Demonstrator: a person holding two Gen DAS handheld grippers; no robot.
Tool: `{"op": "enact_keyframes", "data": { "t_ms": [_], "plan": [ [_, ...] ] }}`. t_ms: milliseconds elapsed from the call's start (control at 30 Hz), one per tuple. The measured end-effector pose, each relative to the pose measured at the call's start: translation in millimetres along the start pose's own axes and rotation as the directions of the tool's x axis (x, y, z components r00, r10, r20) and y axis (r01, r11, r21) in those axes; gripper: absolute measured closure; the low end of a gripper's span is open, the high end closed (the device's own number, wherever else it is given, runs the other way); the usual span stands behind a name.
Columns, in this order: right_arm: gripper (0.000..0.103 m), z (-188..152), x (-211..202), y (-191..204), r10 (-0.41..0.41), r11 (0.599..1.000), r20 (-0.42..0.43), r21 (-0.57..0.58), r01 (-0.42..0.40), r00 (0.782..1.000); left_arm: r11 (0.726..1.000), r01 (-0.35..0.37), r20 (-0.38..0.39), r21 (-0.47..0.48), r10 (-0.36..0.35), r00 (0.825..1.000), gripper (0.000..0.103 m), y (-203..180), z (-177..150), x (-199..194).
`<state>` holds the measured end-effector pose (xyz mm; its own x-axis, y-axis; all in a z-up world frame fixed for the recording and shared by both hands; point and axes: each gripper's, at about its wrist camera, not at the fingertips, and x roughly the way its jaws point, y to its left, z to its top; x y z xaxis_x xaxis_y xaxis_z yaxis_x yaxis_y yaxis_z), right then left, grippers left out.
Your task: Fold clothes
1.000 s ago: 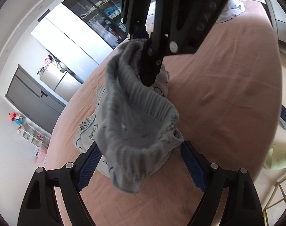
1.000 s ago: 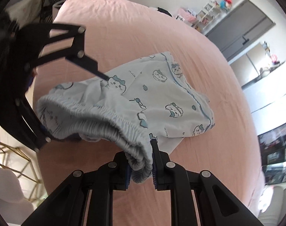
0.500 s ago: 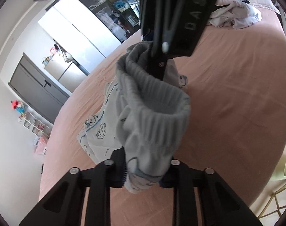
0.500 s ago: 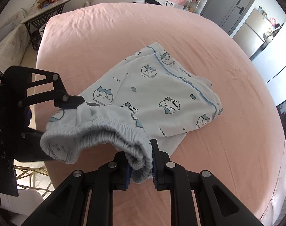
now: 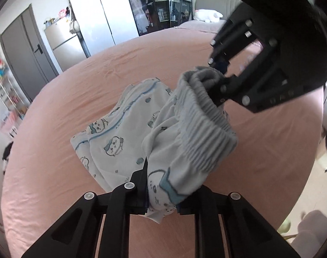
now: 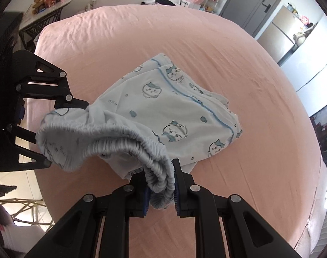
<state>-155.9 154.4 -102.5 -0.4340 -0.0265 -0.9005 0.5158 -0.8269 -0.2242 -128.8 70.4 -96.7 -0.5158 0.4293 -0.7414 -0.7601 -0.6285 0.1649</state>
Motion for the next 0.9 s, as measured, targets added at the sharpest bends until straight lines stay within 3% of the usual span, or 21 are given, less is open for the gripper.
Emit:
{"op": "enact_keyframes", "data": {
  "t_ms": [133, 233, 333, 467, 900],
  "plan": [
    [0.088, 13, 4, -14, -0.022, 1.0, -0.003, 0.02, 0.022, 1.0, 0.999, 0.018, -0.027, -0.033, -0.019, 0.999, 0.088, 0, 19, 11],
    [0.088, 25, 12, -24, -0.037, 0.999, -0.021, 0.028, 0.038, 0.999, 0.99, 0.08, -0.066, -0.115, -0.088, 0.994, 0.088, 21, 28, 26],
    [0.088, 35, 27, -37, -0.027, 0.998, -0.062, 0.058, 0.031, 0.998, 0.964, 0.154, -0.103, -0.219, -0.18, 0.978, 0.088, 39, 33, 38],
    [0.088, 41, 44, -54, -0.003, 0.992, -0.087, 0.124, 0.013, 0.996, 0.933, 0.177, -0.116, -0.313, -0.223, 0.968, 0.088, 56, 34, 49],
    [0.087, 62, 75, -69, -0.061, 0.985, -0.131, 0.154, 0.081, 0.989, 0.911, 0.096, -0.173, -0.402, -0.179, 0.969, 0.088, 81, 38, 65]
  ]
}}
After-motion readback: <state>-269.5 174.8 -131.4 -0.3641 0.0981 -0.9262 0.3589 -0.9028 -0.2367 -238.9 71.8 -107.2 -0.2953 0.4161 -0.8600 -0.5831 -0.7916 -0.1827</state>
